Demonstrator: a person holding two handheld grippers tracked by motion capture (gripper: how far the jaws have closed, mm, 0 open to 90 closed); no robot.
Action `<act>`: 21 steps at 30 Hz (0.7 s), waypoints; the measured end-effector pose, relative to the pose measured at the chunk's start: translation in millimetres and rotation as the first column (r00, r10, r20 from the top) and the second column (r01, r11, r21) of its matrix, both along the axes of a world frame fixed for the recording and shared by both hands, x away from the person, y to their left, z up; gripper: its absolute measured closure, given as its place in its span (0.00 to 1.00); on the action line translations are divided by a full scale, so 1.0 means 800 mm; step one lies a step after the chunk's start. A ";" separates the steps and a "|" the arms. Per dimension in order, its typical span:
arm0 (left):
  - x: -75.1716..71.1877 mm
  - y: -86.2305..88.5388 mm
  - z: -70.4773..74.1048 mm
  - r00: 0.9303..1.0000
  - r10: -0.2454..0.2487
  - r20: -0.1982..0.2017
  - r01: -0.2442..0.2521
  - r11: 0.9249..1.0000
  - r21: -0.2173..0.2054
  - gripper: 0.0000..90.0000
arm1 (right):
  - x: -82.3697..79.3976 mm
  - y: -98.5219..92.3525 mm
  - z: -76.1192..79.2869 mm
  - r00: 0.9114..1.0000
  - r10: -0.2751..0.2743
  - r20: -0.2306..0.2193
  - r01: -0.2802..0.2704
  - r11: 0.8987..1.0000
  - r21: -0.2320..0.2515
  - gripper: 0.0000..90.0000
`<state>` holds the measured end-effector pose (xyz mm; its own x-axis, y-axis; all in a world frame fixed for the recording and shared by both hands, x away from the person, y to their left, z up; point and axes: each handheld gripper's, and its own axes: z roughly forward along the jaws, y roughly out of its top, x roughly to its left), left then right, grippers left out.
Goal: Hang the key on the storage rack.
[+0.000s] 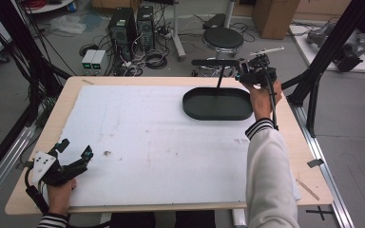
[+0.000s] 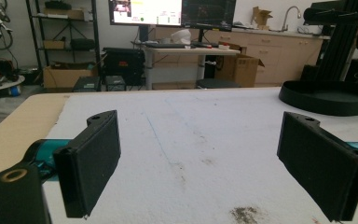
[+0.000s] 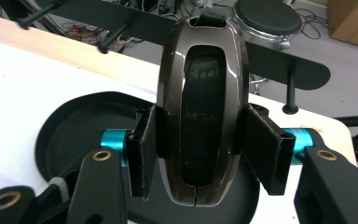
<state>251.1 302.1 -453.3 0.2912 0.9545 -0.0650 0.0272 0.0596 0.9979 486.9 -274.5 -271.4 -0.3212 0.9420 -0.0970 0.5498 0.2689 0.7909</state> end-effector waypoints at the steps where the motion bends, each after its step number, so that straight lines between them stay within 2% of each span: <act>1: 0.000 0.000 0.000 1.000 0.000 -0.001 0.000 1.000 -0.001 0.15 | 0.002 -0.001 -0.002 1.000 -0.009 -0.006 0.009 1.000 0.004 0.53; 8: 0.000 0.000 0.000 1.000 0.000 -0.001 0.000 1.000 -0.001 0.15 | 0.010 0.000 -0.009 0.999 -0.034 -0.006 0.034 0.999 -0.003 0.53; 11: 0.000 0.000 0.000 1.000 -0.001 0.000 0.001 1.000 0.003 0.15 | 0.011 -0.001 -0.011 0.999 -0.049 -0.013 0.049 0.999 -0.009 0.53; 17: 0.000 0.000 0.000 1.000 0.001 0.001 -0.001 1.000 0.007 0.15 | 0.012 -0.008 -0.016 0.998 -0.064 -0.026 0.064 0.998 0.010 0.53; 19: 0.000 -0.001 0.000 1.000 0.000 0.002 0.000 1.000 0.007 0.15 | 0.013 -0.011 -0.020 0.996 -0.076 -0.048 0.077 0.997 0.005 0.53; 21: 0.000 -0.001 0.000 1.000 -0.001 0.004 0.001 1.000 0.007 0.15 | 0.013 -0.012 -0.021 0.996 -0.076 -0.050 0.076 0.997 0.009 0.53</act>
